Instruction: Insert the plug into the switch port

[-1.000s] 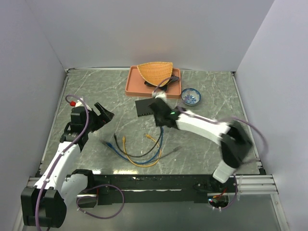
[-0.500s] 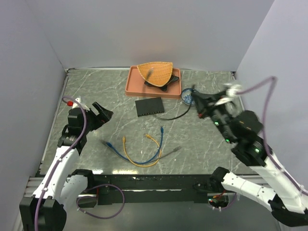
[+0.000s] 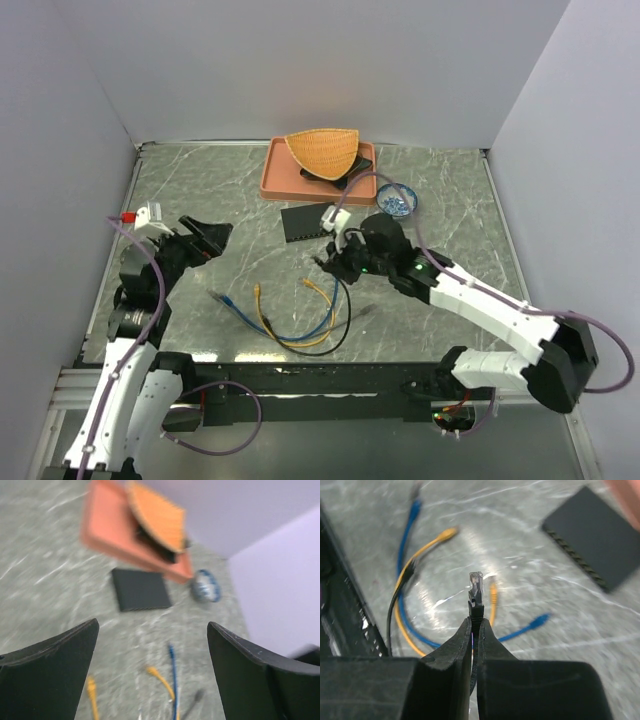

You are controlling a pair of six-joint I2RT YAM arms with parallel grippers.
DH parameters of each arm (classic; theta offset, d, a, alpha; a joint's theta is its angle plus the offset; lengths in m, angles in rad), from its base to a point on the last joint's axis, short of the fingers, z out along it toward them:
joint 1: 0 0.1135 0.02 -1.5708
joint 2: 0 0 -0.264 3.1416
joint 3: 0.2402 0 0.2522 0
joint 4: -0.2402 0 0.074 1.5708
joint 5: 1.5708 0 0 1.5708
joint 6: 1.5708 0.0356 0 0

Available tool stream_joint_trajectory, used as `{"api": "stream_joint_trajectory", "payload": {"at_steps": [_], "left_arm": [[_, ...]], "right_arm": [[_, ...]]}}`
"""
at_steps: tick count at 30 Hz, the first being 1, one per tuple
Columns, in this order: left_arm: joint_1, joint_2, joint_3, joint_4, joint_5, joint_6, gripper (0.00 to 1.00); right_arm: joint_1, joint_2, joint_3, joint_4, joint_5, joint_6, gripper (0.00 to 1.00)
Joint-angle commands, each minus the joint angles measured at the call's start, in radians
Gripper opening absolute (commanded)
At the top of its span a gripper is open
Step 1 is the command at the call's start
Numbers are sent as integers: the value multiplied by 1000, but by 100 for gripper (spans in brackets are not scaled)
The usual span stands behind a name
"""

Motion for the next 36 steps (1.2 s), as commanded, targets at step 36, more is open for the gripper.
{"api": "stream_joint_trajectory", "payload": {"at_steps": [36], "left_arm": [[-362, 321, 201, 95, 168, -68, 83]], "right_arm": [[161, 13, 66, 148, 466, 56, 0]]}}
